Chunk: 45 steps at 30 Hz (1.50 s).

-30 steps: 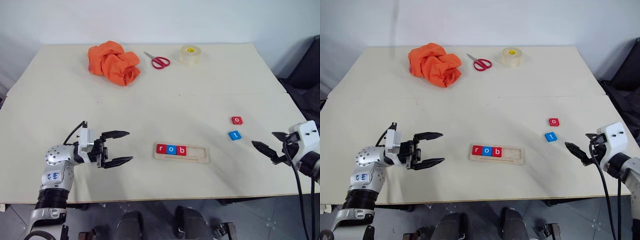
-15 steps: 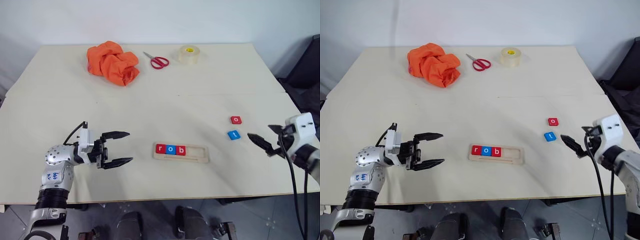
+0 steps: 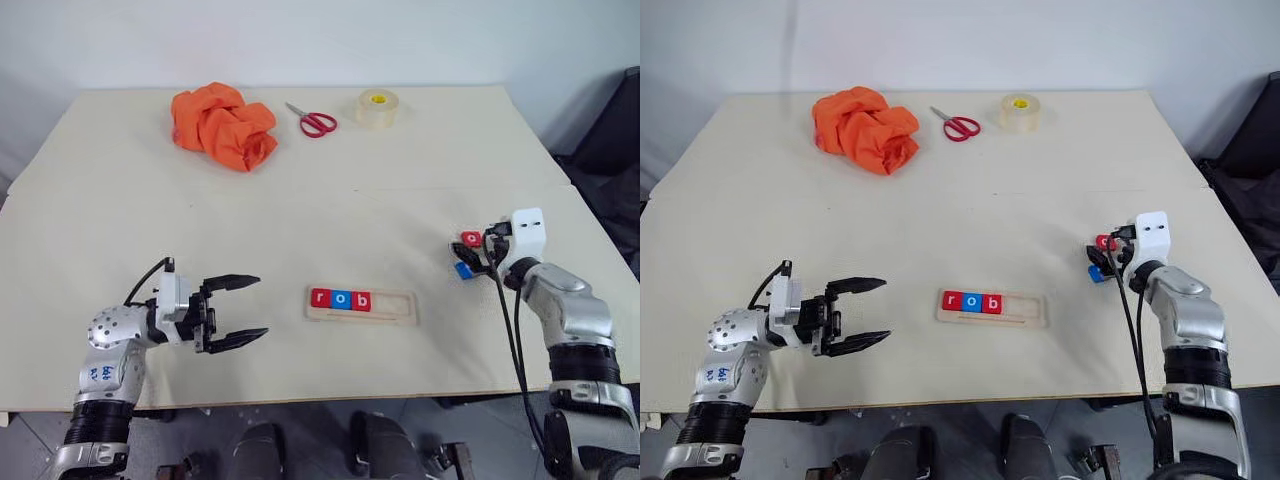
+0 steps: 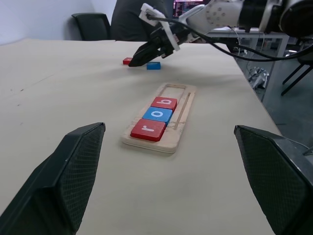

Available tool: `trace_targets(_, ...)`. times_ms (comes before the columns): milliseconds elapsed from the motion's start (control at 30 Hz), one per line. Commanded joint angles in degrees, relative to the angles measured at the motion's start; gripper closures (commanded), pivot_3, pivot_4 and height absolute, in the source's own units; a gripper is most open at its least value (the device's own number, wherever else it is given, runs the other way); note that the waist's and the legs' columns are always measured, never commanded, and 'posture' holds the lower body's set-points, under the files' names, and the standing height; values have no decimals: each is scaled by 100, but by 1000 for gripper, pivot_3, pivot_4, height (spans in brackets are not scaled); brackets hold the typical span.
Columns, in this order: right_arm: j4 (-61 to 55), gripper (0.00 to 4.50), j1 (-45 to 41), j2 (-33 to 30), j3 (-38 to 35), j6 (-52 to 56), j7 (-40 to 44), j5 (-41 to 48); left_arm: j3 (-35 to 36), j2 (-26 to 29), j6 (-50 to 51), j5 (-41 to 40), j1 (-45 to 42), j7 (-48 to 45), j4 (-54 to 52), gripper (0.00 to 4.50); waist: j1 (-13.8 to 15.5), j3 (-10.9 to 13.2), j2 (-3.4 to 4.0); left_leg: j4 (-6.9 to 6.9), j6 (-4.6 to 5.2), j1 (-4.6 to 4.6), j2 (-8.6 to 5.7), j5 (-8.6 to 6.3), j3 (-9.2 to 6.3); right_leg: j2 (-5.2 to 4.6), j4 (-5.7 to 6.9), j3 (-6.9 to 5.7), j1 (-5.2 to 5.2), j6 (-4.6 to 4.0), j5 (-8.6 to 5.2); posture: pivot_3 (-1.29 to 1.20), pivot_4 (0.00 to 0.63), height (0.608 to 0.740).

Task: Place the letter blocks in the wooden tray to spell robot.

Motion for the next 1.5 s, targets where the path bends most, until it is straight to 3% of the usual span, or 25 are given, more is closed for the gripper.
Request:
trace_targets(33,245,28,-115,18,-16,-214,-92,-97,132,90,3,-118,119,91,-296,0,-15,0,0,0,0,1,0,0,0,0,0,0,0,0,0,0,150,740)
trace_targets(67,313,28,-137,43,-21,-221,-97,-89,133,90,5,-118,142,101,-312,0,-16,0,0,0,0,1,0,0,1,0,1,0,0,0,0,0,150,740)
trace_targets(367,59,2941,-130,185,-64,-210,-278,-31,66,73,0,-108,45,41,-183,0,-12,-1,0,3,0,5,0,2,-1,-2,8,1,4,0,0,0,150,740)
trace_targets(400,-168,3047,-86,208,-89,-138,-339,-1,55,73,-4,-106,9,9,-140,0,-13,-1,0,3,0,5,0,2,-1,-2,9,1,3,0,0,0,150,740)
trace_targets(533,-1868,3041,362,357,-235,451,-695,212,26,81,-9,-81,-169,-110,64,0,-8,-1,2,-1,-3,2,1,4,-2,-1,11,1,-3,-1,0,0,150,740)
trace_targets(767,-5357,3041,2029,822,-547,2490,-1282,1050,-74,58,-20,-66,-432,-333,389,0,10,-2,1,-7,0,-3,1,0,-5,-1,0,0,-3,-1,-1,0,150,740)
trace_targets(933,-6077,3041,2938,1181,-529,3015,-1531,1216,-147,-4,-36,-41,-573,-424,528,0,6,-2,0,-6,3,-2,-1,-2,-8,-1,-4,-1,0,-1,-1,0,150,740)
trace_targets(1167,-5925,3041,3129,1539,-485,2930,-1765,1121,-182,-7,30,-49,-635,-439,472,0,-15,-2,1,-8,3,1,3,-2,-10,4,1,0,-2,-4,-2,0,150,740)
trace_targets(1333,-5947,1361,3116,1349,-479,2802,-1590,1124,-164,10,54,-69,-565,-414,368,0,-8,-2,0,-8,3,-1,1,-2,-11,3,-1,0,-1,-4,-2,0,150,740)
trace_targets(1433,-5934,306,3073,626,-487,2593,-883,1188,-146,0,52,-84,-475,-382,280,0,-8,-2,1,-8,4,-1,0,-2,-11,2,-2,0,0,-4,-2,0,150,740)
trace_targets(1500,-5834,52,3072,14,-363,2401,-284,1189,-154,-24,44,-85,-431,-359,225,0,-7,-2,0,-7,6,-1,-2,-3,-13,1,-6,1,2,-3,-2,0,150,740)
